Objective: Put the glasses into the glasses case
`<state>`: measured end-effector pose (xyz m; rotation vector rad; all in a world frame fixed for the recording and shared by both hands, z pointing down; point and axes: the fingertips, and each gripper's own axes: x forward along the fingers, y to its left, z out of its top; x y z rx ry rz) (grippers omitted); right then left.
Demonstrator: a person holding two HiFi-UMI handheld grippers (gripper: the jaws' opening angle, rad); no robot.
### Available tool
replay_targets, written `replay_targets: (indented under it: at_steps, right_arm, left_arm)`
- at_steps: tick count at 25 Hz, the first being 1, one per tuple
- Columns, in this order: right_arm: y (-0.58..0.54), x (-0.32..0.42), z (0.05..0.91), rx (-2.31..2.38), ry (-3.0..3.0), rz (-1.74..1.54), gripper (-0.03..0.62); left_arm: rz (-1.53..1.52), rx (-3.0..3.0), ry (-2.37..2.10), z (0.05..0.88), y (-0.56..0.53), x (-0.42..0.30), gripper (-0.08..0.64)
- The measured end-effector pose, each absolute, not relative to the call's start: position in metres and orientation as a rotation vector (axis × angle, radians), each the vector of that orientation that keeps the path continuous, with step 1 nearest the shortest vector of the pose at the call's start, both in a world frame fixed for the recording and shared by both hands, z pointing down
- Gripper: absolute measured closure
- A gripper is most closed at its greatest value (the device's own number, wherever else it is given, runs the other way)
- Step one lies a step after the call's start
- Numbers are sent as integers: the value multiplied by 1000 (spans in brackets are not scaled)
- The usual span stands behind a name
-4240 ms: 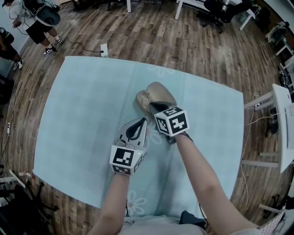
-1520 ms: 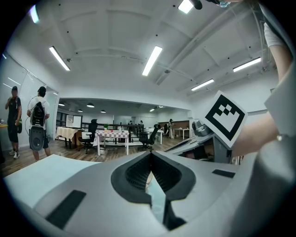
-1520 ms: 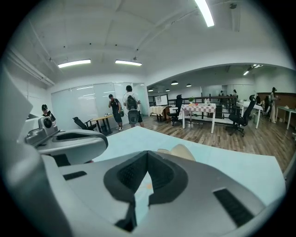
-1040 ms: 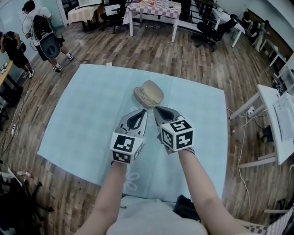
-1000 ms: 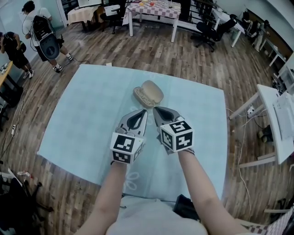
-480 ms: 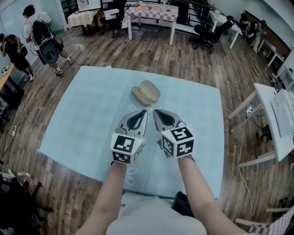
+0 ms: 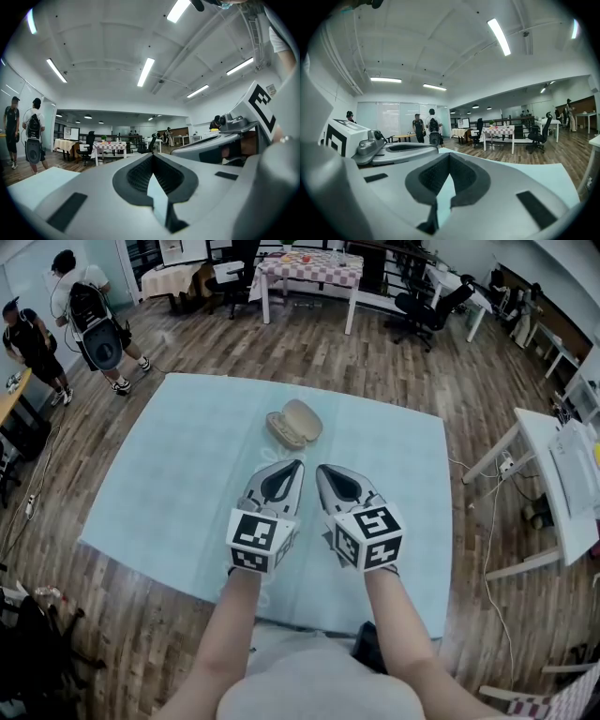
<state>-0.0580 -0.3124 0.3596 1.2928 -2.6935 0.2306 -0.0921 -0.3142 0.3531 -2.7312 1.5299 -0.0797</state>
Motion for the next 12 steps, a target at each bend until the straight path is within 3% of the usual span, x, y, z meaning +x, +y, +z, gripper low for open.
replay_targets:
  at_steps: [12]
  right_arm:
    - [-290,-45,339,1332,-2782,179,588]
  left_arm:
    - [-33,-2690,1543,334,-295,-83,552]
